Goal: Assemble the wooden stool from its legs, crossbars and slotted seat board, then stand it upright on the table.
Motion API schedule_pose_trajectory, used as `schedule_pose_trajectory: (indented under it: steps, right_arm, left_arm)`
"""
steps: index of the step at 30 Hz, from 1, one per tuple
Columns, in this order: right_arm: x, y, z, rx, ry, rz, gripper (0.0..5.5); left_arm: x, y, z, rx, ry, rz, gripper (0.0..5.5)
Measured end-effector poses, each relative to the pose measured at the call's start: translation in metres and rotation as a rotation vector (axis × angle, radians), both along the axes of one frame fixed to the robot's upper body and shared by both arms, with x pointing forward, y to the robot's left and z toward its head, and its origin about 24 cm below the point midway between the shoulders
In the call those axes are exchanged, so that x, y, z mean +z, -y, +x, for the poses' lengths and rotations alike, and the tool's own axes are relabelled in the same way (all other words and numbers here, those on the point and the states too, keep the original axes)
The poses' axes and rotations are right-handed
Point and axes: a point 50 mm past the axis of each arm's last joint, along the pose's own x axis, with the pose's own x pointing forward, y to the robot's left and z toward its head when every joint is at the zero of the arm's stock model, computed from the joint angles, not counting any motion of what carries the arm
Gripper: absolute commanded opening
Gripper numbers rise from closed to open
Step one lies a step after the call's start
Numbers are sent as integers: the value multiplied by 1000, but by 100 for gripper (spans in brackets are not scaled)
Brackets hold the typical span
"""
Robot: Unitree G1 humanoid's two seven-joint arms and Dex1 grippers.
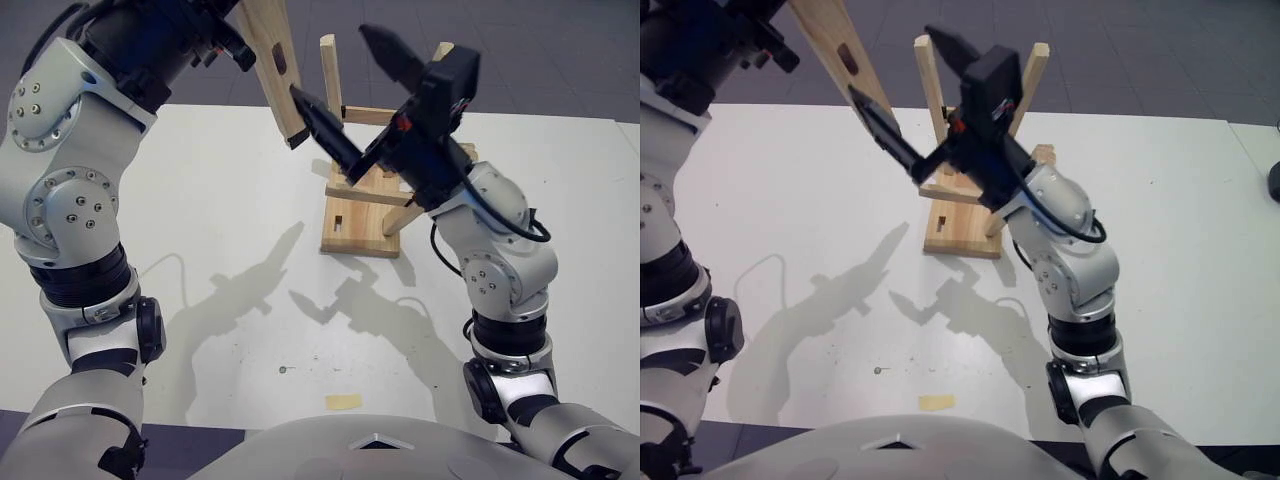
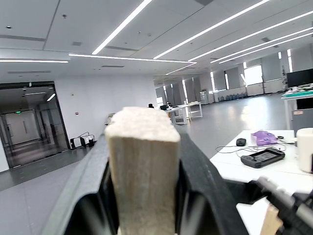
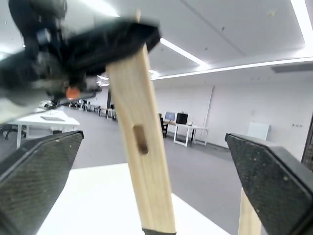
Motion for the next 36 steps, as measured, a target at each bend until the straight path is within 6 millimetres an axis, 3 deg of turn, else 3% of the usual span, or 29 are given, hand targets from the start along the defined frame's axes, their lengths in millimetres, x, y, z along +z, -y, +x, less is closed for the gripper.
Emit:
schedule_pose_trajectory:
  steps: [7,26,30,35,36]
  right_arm:
    - [-13,-1,15,-123,-23,-58,540]
    - [-11,4,20,-174,22,-59,540]
    - [11,11,13,-44,-12,160,540]
    - [61,40,2,123,8,433,540]
    - [74,57,0,128,30,470,540]
  left_arm:
    - [-1,14,-11,-114,10,12,102]
    - [-6,12,-10,-86,20,31,102]
    - [-8,2,4,21,-13,-9,102]
    - [-14,-20,24,214,-83,-64,102]
    - [-15,-26,27,259,-90,-49,102]
